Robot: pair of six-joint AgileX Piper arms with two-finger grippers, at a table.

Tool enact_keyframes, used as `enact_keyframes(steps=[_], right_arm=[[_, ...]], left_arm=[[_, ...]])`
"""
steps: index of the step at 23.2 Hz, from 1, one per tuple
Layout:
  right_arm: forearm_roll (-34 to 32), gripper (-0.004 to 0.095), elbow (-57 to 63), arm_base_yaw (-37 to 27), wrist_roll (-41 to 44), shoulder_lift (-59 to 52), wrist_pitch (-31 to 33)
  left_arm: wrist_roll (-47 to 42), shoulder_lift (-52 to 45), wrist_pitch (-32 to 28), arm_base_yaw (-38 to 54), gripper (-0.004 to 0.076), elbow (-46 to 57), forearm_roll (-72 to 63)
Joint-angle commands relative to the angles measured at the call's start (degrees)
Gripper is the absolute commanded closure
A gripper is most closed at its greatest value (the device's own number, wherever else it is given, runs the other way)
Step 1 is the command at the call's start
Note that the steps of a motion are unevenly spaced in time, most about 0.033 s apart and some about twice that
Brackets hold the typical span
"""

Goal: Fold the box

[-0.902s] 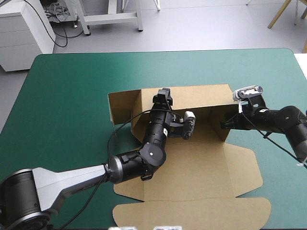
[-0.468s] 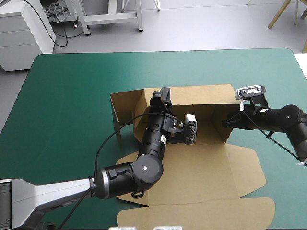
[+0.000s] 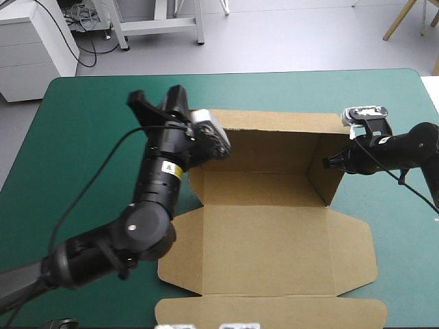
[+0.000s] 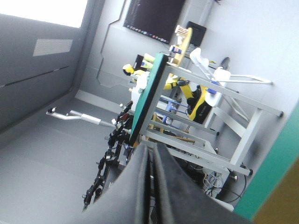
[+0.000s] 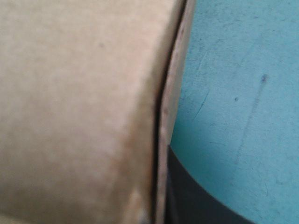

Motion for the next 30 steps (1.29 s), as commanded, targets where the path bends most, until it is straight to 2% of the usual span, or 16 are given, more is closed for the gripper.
enact_keyframes(steps=[1,7,10,13,16,20,23,25,26,28,30], right_arm=[[-1.23,0.091,-6.11,-0.05,3.74,-0.62,3.63],[-1.8,0.091,-11.59,-0.05,6.32,2.77,12.23],[-1.91,0.091,-12.56,0.44,8.15,4.2,12.34],[-7.0,0.091,-13.15,5.7,13.39,7.84,12.34],[-8.31,0.091,-15.31,10.39,15.46,13.33,12.34],[-8.31,0.091,-23.69,11.24,17.07,23.25,11.3],[-8.41,0.0896,-25.95,11.33,16.43,26.9,9.65],[-10.33,0.0782,-25.95,11.33,16.71,28.25,8.57],[-11.22,0.067,-25.95,11.33,17.5,28.38,8.03],[-11.1,0.0527,-26.1,11.33,18.51,28.27,7.63],[-11.1,0.0449,-27.24,11.33,18.51,28.27,7.9]], left_arm=[[-1.11,-6.44,0.39,0.44,0.073,-3.33,8.12],[-0.58,-13.55,-0.4,4.84,0.073,-3.33,3.8],[-0.21,-16.33,-1.18,10.48,0.073,-3.33,-0.67],[-0.21,-20.66,-6.87,24.21,0.0729,-3.22,-12.56],[2.04,-21.15,-10.92,36.07,0.0729,-3.22,-24.04],[18.82,-17.09,-12.52,53.08,0.0729,-2.63,-52.99],[22.16,-14.15,-12.82,60.86,0.0729,-1.86,-62.85],[26.31,-12.39,-12.46,64.71,0.0729,-1.86,-69.71],[28.26,-11.65,-11.97,66.07,0.0729,-1.86,-72.95],[29.94,-10.49,-11.44,67.48,0.0729,-1.86,-76.82],[32.24,-9.25,-10.95,69.17,0.0729,-1.86,-81.35]])
